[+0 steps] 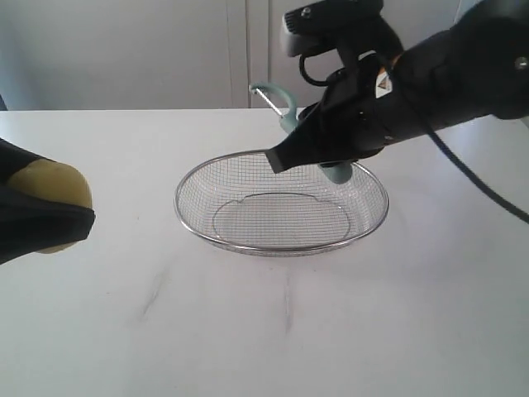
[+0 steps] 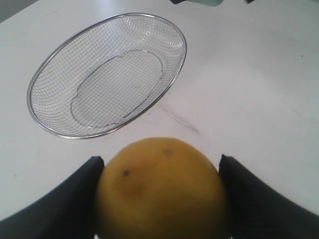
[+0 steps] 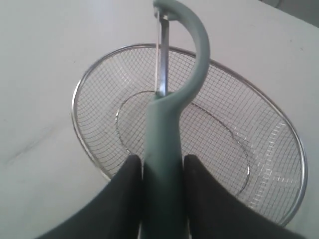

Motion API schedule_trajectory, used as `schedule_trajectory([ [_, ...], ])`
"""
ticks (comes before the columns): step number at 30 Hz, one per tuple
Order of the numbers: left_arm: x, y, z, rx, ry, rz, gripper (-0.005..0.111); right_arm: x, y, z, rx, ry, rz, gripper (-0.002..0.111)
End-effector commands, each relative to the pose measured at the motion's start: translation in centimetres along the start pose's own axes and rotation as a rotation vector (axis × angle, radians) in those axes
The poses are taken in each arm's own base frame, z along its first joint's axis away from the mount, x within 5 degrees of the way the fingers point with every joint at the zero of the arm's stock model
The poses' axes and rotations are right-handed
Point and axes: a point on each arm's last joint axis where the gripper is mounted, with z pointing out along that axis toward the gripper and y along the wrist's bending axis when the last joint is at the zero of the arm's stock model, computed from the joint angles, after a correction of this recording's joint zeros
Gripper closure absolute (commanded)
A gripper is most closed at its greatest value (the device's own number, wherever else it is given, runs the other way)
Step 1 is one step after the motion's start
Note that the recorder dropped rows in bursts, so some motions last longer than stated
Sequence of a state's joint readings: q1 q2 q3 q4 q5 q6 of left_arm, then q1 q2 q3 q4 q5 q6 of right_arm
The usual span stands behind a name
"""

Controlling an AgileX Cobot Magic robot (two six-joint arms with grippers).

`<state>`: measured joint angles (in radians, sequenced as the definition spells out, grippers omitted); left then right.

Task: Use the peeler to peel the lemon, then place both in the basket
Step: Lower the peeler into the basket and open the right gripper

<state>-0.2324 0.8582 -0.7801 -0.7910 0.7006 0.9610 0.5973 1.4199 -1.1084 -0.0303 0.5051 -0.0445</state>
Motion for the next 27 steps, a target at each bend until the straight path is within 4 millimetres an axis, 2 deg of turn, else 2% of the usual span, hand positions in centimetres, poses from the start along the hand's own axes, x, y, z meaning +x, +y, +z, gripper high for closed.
schedule_trajectory([
  [1, -0.3, -0.4, -0.2, 0.025, -0.033, -0.03, 0.107, -0.8, -1.3, 3.3, 0.039, -0.022, -0.084, 0.108],
  [7, -0.4, -0.7, -0.2, 0.057, -0.047, -0.05, 0.107, -0.3, -3.4, 7.0, 0.085, -0.07, -0.138, 0.108],
  [12, -0.4, -0.7, -0.2, 0.058, -0.05, -0.053, 0.107, 1.5, -5.1, 9.9, 0.104, 0.012, -0.104, 0.108],
  [20, -0.4, -0.7, -0.2, 0.058, -0.05, -0.053, 0.107, 4.7, -5.3, 14.2, 0.081, 0.142, -0.092, 0.108],
  [27, -0.4, -0.7, -0.2, 0.058, -0.05, -0.053, 0.107, 6.3, -5.3, 16.3, 0.068, 0.195, -0.086, 0.108],
])
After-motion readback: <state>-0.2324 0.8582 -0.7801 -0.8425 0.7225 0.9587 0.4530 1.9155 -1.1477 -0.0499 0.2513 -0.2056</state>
